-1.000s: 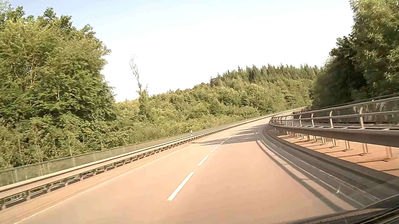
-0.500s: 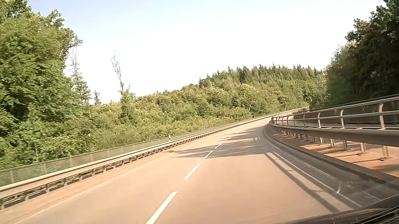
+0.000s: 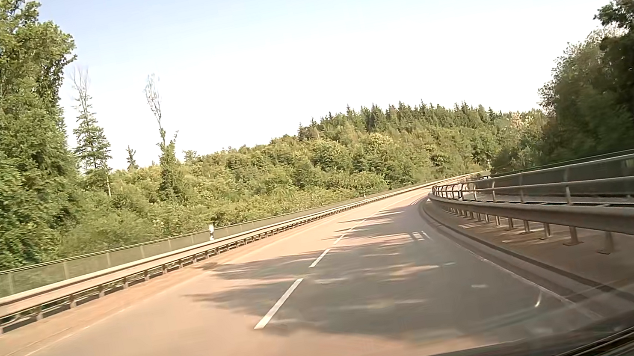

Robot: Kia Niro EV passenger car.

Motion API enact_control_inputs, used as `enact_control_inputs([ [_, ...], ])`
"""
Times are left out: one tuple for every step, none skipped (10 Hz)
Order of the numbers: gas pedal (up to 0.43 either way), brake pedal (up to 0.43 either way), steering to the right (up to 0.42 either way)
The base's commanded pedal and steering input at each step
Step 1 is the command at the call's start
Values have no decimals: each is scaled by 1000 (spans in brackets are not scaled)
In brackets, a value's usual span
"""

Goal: Follow the waypoints while adhering to traffic rules and regulations

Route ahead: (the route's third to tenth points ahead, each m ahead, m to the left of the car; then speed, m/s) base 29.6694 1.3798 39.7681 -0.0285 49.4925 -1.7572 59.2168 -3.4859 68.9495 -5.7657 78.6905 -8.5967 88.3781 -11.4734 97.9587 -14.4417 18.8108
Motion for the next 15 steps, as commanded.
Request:
enact_control_inputs([
  [177, 0, 20],
  [177, 0, 21],
  [177, 0, 21],
  [177, 0, 21],
  [177, 0, 21],
  [177, 0, 20],
  [177, 0, 20],
  [177, 0, 21],
  [177, 0, 21],
  [177, 0, 21],
  [177, 0, 20],
  [177, 0, 20],
  [177, 0, 20],
  [177, 0, 20],
  [177, 0, 20],
])
